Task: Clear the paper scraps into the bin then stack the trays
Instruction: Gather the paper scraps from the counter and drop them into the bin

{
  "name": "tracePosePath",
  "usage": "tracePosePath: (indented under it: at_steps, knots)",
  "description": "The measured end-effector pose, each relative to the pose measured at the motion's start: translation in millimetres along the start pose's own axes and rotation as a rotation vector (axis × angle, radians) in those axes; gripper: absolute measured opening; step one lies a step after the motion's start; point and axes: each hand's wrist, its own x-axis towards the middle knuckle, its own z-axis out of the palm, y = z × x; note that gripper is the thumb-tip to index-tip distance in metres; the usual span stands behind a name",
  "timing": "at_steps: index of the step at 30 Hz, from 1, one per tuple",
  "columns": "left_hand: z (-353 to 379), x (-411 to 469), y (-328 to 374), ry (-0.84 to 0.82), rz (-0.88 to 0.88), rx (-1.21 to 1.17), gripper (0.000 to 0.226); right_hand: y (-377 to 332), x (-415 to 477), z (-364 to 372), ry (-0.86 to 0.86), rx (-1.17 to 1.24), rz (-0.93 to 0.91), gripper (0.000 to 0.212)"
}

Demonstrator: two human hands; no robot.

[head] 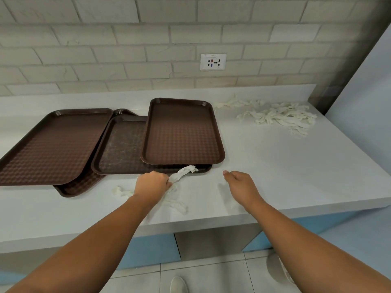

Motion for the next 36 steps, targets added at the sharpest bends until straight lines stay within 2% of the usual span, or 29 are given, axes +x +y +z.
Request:
tracePosePath:
  at_steps: [2,5,7,10,12,14,17,21,24,27,29,36]
  knots:
    - [-1.3,-3.6,2.7,0.012,-0.026,-0.04,0.027,6.7,-5.5,-10.8,-0.018,0.009,0.019,0.04]
    - [-9.1,-7.9,7.2,0.122,-0.06,-0.169,0.022,15.2,-8.0,-28.8,-0.076,0.061,0.12,0.022]
    - [-19.6,-9.7,14.3,0.231,-0.063,-0.307,0.022,18.2,-12.0,-41.5,-0.105,0.082,0.123,0.02]
    - [-42.7,-7.5,33.8,0.332,-0.083,-0.579,0.019,24.5,-16.3,-59.4,-0.117,0.064,0.028,0.026]
    - [-60.6,-4.4,50.7,0.307,-0.132,-0.898,0.016,29.3,-18.1,-71.9,-0.119,0.017,-0.029,0.035]
    - [-77.0,-0.2,68.1,0.236,-0.175,-1.201,0.015,34.1,-18.5,-84.8,-0.107,-0.019,-0.065,0.028]
    - [-96.7,5.2,96.7,0.212,-0.168,-1.368,0.019,39.8,-19.1,-106.0,-0.043,-0.024,-0.108,0.011]
    - [-112.8,6.3,145.1,0.171,-0.096,-1.612,0.02,52.3,-24.1,-137.7,-0.018,0.082,-0.071,0.016]
    - [-111.4,11.4,187.4,0.044,-0.063,-1.68,0.023,67.3,-31.9,-165.8,0.015,0.116,-0.043,0.017]
    - [-99.4,19.7,228.4,-0.087,-0.026,-1.671,0.039,91.0,-39.9,-195.3,0.06,0.128,-0.01,0.017]
    - [-85.5,25.2,251.9,-0.112,0.003,-1.547,0.043,110.0,-45.4,-214.6,0.099,0.121,0.012,0.017]
    - [-31.4,30.2,283.4,-0.055,0.015,-1.014,0.027,165.8,-60.0,-256.6,0.143,0.077,0.082,0.012]
